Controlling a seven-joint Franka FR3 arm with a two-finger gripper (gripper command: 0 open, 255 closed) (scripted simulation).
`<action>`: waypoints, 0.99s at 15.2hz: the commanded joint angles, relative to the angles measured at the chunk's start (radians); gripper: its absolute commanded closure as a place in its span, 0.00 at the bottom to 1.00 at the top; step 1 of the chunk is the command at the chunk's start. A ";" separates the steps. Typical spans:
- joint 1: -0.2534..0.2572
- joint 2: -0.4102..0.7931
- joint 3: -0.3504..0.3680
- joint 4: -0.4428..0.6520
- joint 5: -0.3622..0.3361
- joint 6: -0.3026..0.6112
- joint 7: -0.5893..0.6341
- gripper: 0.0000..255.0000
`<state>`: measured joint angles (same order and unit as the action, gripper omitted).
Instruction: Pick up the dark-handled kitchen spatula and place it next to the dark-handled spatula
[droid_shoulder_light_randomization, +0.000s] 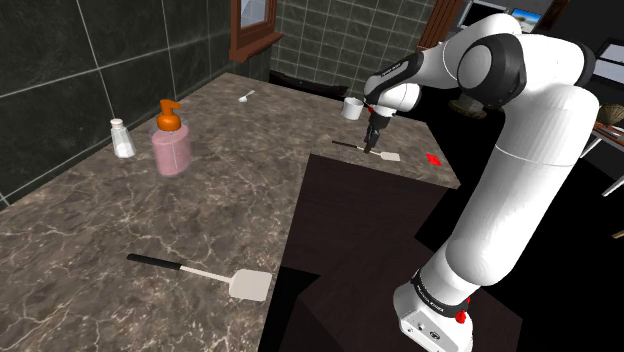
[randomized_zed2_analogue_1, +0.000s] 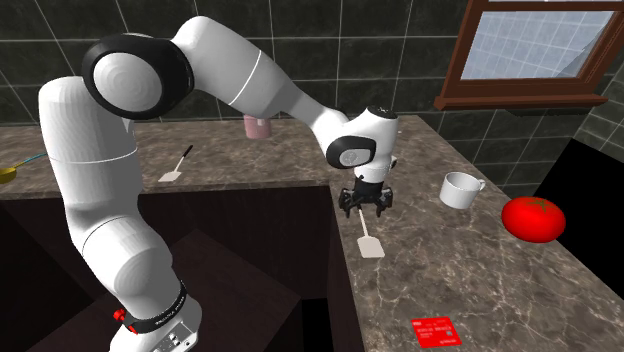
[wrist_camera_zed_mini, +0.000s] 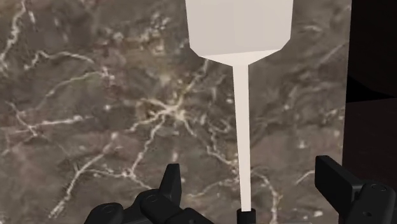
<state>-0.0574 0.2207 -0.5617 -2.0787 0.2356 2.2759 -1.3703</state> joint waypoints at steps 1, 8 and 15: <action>0.000 0.001 0.000 -0.001 0.001 0.001 -0.001 0.00; 0.000 0.001 0.000 -0.001 0.001 0.001 -0.001 1.00; 0.002 -0.008 -0.002 0.003 -0.007 -0.010 0.005 1.00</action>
<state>-0.0571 0.2180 -0.5626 -2.0761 0.2332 2.2713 -1.3688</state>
